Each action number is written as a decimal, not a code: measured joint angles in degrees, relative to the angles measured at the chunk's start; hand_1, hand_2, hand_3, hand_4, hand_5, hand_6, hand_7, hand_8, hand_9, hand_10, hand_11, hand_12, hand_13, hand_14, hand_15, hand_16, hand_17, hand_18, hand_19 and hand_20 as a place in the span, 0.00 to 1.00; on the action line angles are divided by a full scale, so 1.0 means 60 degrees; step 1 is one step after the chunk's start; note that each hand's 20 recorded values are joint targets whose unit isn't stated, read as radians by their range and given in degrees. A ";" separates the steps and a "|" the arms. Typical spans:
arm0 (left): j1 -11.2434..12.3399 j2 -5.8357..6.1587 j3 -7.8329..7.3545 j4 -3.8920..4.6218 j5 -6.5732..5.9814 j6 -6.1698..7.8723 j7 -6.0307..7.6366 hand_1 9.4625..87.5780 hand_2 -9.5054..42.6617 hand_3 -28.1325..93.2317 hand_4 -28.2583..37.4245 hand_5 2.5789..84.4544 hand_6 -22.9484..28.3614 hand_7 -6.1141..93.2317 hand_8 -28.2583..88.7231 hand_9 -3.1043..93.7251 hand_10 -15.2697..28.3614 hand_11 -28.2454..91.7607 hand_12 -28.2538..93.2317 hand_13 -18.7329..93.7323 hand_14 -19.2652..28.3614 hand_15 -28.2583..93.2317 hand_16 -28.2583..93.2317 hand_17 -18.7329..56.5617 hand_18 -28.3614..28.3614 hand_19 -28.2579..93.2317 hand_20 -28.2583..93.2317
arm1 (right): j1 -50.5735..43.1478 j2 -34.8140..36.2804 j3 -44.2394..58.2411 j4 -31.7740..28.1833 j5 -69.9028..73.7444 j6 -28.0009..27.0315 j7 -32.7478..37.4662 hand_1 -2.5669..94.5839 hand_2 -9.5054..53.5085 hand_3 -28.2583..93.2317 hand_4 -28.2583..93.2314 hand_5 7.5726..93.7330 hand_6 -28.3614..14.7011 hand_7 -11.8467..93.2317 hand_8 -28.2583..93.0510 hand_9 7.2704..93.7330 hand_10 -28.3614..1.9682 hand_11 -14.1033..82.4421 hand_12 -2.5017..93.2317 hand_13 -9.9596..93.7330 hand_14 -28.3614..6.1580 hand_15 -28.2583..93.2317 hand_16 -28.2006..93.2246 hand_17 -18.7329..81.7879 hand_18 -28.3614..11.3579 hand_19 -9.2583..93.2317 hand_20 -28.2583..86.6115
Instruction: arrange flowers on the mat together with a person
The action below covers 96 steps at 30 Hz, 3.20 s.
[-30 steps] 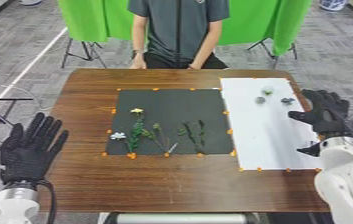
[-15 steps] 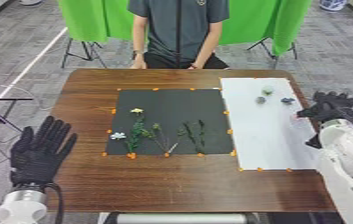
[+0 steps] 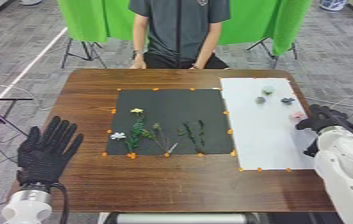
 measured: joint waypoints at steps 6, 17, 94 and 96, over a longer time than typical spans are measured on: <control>-0.0028 -0.0014 0.0041 0.0000 -0.0001 0.0000 -0.0057 0.29 0.47 0.80 0.00 0.53 0.61 0.14 0.17 0.46 0.65 0.35 0.31 0.44 0.65 0.38 0.20 0.22 0.72 0.47 0.34 | 0.0025 -0.0024 -0.0022 0.0207 -0.0121 0.0275 -0.1388 0.51 0.00 0.84 0.00 0.41 0.69 0.32 0.10 0.45 0.69 0.30 0.14 0.52 0.56 0.58 0.36 0.35 0.27 0.74 0.36; -0.0029 -0.0018 0.0049 0.0000 0.0019 0.0000 -0.0115 0.29 0.47 0.81 0.00 0.53 0.61 0.14 0.17 0.46 0.65 0.35 0.30 0.44 0.65 0.38 0.20 0.22 0.72 0.47 0.34 | 0.0143 -0.0053 -0.0128 0.0126 -0.0037 0.0550 -0.1266 0.64 0.05 0.71 0.00 0.72 0.75 0.50 0.19 0.87 0.69 0.26 0.42 0.68 0.65 0.61 0.53 0.41 0.27 0.75 0.45; -0.0621 0.0260 0.0280 0.0094 -0.0008 0.0180 -0.0354 0.28 0.49 0.80 0.00 0.53 0.61 0.14 0.17 0.46 0.66 0.35 0.30 0.44 0.66 0.38 0.20 0.22 0.72 0.47 0.34 | 0.3411 -0.3796 -0.6969 0.1759 -0.0513 0.3107 -0.3263 0.54 0.00 0.87 0.00 0.61 0.67 0.38 0.13 0.68 0.58 0.36 0.21 0.65 0.62 0.56 0.46 0.39 0.24 0.73 0.34; -0.0624 0.0260 0.0280 0.0094 -0.0005 0.0174 -0.0362 0.28 0.49 0.80 0.00 0.53 0.61 0.14 0.17 0.46 0.66 0.35 0.30 0.44 0.66 0.38 0.20 0.22 0.72 0.47 0.34 | 0.3400 -0.3781 -0.6969 0.1679 -0.0504 0.3120 -0.3227 0.53 0.00 0.87 0.00 0.59 0.67 0.37 0.09 0.65 0.57 0.36 0.19 0.64 0.61 0.57 0.44 0.39 0.24 0.74 0.33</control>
